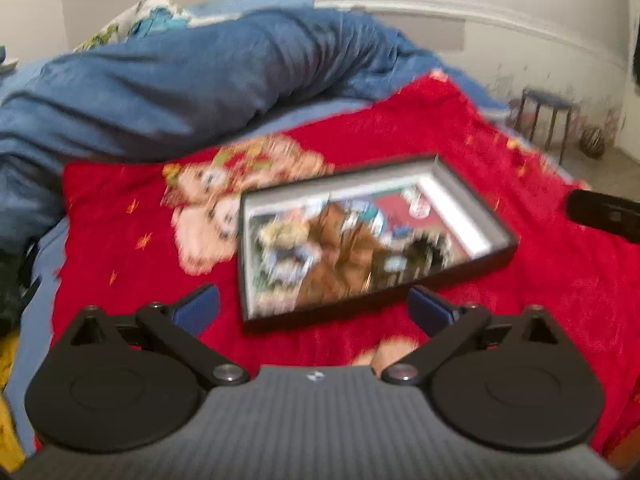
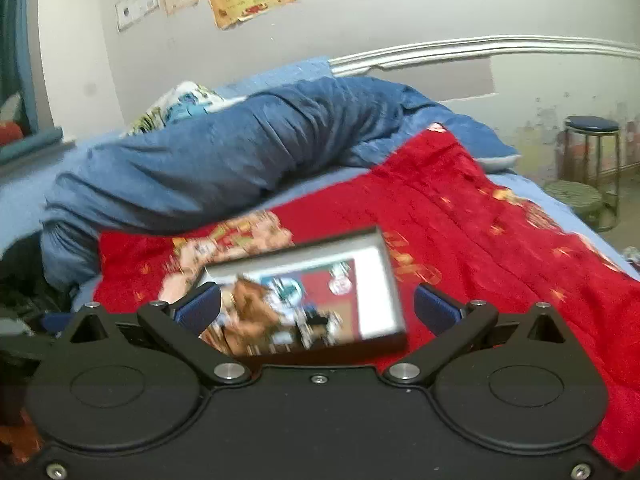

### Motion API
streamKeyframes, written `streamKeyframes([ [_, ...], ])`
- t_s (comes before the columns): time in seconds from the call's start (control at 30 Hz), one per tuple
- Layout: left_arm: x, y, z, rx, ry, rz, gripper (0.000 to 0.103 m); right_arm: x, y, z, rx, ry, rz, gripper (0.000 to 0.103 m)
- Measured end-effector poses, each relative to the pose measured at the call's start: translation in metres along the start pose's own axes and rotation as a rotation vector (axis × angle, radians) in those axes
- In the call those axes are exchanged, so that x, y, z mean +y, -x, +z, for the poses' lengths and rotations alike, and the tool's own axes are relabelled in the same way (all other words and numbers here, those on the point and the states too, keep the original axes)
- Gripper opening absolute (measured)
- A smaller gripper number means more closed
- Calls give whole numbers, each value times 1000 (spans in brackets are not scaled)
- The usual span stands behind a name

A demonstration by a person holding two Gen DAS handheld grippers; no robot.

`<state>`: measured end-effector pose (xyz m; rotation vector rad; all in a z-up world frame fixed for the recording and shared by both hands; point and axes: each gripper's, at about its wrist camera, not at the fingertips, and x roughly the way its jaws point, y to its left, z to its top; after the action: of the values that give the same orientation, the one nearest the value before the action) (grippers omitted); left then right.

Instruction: Organize objects

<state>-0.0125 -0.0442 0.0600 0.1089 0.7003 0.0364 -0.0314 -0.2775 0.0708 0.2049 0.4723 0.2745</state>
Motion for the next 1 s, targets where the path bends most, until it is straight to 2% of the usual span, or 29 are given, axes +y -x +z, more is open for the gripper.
streamKeyframes([
  [0.07, -1, -2, -8, 40, -29, 7, 103, 2, 14, -12, 30, 1, -44, 103],
  [0.17, 0, -6, -23, 48, -43, -20, 103, 1, 23, -25, 78, -47, -83, 103],
  [0.3, 1, -15, -35, 87, 2, -54, 103, -3, 10, -24, 103, -56, -84, 103],
  [0.5, -9, -20, -36, 87, -50, -61, 103, 4, -18, -28, 141, -38, -157, 103],
  [0.7, 2, -29, -33, 165, 29, -124, 103, 24, -42, -35, 188, 69, -183, 103],
  [0.8, 9, -37, -32, 202, 41, -105, 103, 30, -48, -39, 212, 98, -181, 103],
  [0.9, 17, -38, -32, 202, 79, -78, 103, 33, -50, -40, 215, 102, -165, 103],
  [1.0, 23, -38, -31, 197, 102, -89, 103, 30, -52, -40, 221, 91, -165, 103],
])
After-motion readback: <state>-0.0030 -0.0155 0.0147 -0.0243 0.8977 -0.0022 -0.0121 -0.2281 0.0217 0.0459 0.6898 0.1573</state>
